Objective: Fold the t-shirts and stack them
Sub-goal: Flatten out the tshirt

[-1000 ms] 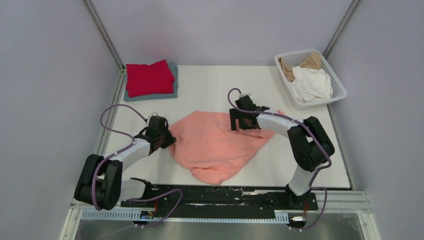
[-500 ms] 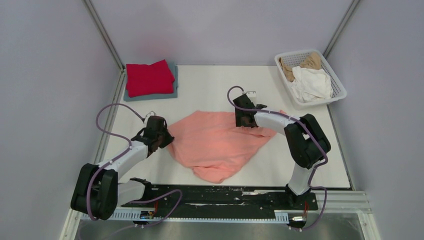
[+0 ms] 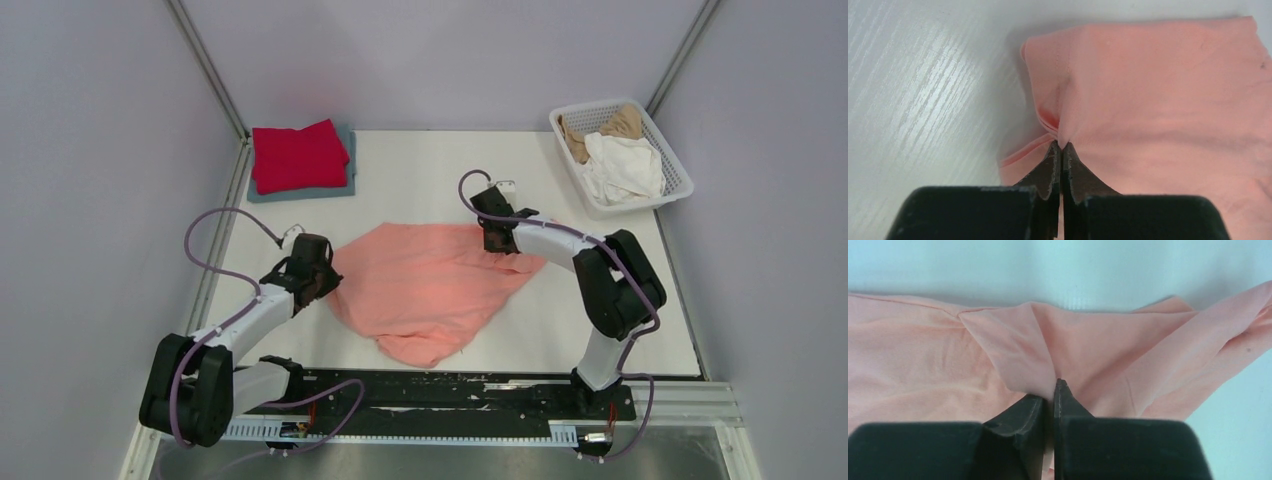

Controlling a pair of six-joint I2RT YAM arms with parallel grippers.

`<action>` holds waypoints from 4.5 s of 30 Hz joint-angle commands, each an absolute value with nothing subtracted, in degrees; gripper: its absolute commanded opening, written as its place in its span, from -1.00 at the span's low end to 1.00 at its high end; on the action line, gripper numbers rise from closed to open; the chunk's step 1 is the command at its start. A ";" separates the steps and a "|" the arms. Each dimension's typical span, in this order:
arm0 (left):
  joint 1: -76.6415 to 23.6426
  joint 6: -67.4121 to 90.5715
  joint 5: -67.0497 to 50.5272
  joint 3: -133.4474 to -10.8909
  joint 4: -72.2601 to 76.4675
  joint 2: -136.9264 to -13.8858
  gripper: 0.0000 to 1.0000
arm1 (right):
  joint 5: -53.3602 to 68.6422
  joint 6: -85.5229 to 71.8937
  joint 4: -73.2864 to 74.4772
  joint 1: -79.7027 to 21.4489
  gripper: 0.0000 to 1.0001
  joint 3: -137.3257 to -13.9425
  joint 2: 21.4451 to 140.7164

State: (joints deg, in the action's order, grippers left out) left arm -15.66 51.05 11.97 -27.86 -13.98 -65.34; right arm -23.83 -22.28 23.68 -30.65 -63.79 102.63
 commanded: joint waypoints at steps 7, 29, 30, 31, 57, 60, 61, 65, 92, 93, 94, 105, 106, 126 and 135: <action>-15.53 51.13 22.05 -35.86 -17.83 -61.13 -1.00 | -25.24 -20.31 20.54 -27.71 -1.00 -64.43 91.42; -15.48 27.57 14.59 -79.03 -18.87 -33.63 -1.00 | 5.18 4.69 23.27 -27.25 -1.00 -89.68 50.75; -15.47 26.93 12.68 -81.94 -19.04 -33.69 -1.00 | 7.70 5.26 24.58 -27.27 -1.00 -92.01 50.74; -15.51 26.52 11.57 -83.33 -19.10 -33.89 -1.00 | 9.22 5.72 25.76 -27.34 -1.00 -94.32 51.02; -14.51 39.73 26.58 -59.28 -23.68 -72.85 -0.31 | -8.81 6.07 7.53 -12.82 -0.90 -88.33 96.00; -12.45 41.46 22.77 -65.21 -28.15 -89.36 -0.22 | -9.62 6.15 8.90 -12.43 -0.79 -93.82 109.08; -11.84 41.76 21.84 -69.12 -30.81 -92.19 0.04 | -10.26 6.44 10.18 -12.47 -0.58 -96.53 113.18; -11.68 41.27 18.90 -73.05 -30.64 -98.52 0.98 | -9.49 5.89 16.20 -12.53 0.30 -106.73 122.62; -15.10 43.54 -10.62 -51.15 -11.41 -91.43 1.00 | 10.92 -18.67 17.71 -20.13 1.00 -57.77 86.09; -15.11 44.15 -9.53 -49.42 -11.49 -91.29 1.00 | 10.53 -18.93 17.73 -20.67 1.00 -57.26 87.06; -15.12 44.40 -9.25 -48.53 -11.72 -90.74 1.00 | 10.21 -19.32 17.75 -21.15 1.00 -56.57 88.00; -14.79 52.26 0.25 -30.66 -24.32 -75.66 1.00 | 10.24 -22.84 17.25 -30.80 1.00 -43.50 89.80; -14.79 53.85 1.53 -30.23 -27.37 -72.53 1.00 | 9.96 -23.54 17.17 -31.91 1.00 -42.48 89.24; -15.37 46.07 3.43 -41.08 -22.99 -67.06 1.00 | 1.69 -30.15 15.50 -18.21 1.00 -64.45 90.45; -15.44 43.52 -1.98 -38.05 -15.48 -72.95 1.00 | 11.13 -32.50 11.69 -10.73 1.00 -74.26 105.89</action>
